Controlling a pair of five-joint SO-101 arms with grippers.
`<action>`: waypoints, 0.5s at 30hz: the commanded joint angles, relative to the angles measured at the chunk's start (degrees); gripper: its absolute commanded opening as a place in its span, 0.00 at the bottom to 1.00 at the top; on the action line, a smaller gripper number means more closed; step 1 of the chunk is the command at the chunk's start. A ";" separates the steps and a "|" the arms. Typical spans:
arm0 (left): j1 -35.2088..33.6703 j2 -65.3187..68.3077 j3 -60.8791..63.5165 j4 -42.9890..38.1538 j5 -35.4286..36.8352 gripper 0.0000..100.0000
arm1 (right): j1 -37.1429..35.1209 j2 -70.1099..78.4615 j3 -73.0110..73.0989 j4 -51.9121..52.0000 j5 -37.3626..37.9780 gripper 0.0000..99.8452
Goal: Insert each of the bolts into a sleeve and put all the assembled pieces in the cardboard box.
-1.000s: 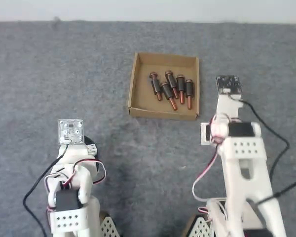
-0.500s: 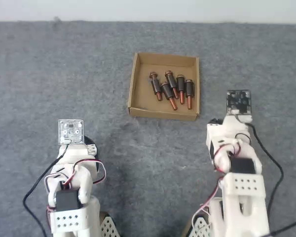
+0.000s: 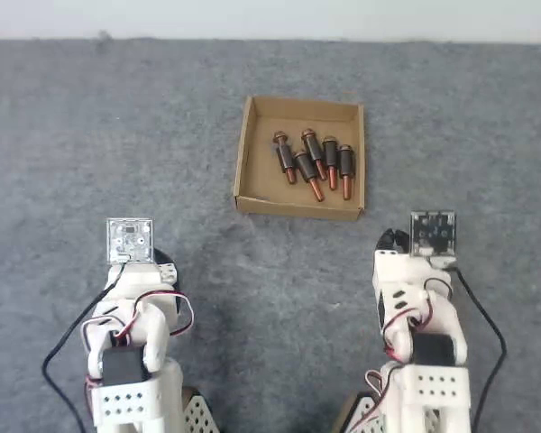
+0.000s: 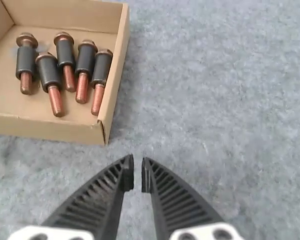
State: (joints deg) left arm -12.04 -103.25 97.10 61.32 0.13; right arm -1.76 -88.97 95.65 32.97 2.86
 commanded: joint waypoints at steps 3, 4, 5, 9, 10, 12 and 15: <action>0.00 -0.97 -0.57 -1.58 -0.18 0.01 | 0.48 -15.16 0.79 9.71 0.70 0.01; 0.00 -0.97 -0.57 -1.58 -0.18 0.01 | 0.31 -15.96 0.62 11.82 0.70 0.01; 0.00 -0.97 -0.57 -1.58 -0.18 0.01 | -0.40 -15.52 0.79 13.14 0.70 0.01; 0.00 -0.97 -0.57 -1.58 -0.18 0.01 | -1.89 -13.67 0.88 17.89 0.70 0.01; 0.00 -0.97 -0.57 -1.58 -0.18 0.01 | -1.98 -13.67 0.88 19.38 0.70 0.01; 0.00 -0.97 -0.57 -1.58 -0.18 0.01 | -1.98 -13.67 0.88 21.67 0.70 0.01; 0.00 -0.88 -0.57 -1.58 -0.18 0.01 | -1.98 -13.67 0.88 25.19 0.70 0.01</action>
State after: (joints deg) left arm -11.96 -103.25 97.10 61.32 0.13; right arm -3.16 -102.77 95.56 55.38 2.77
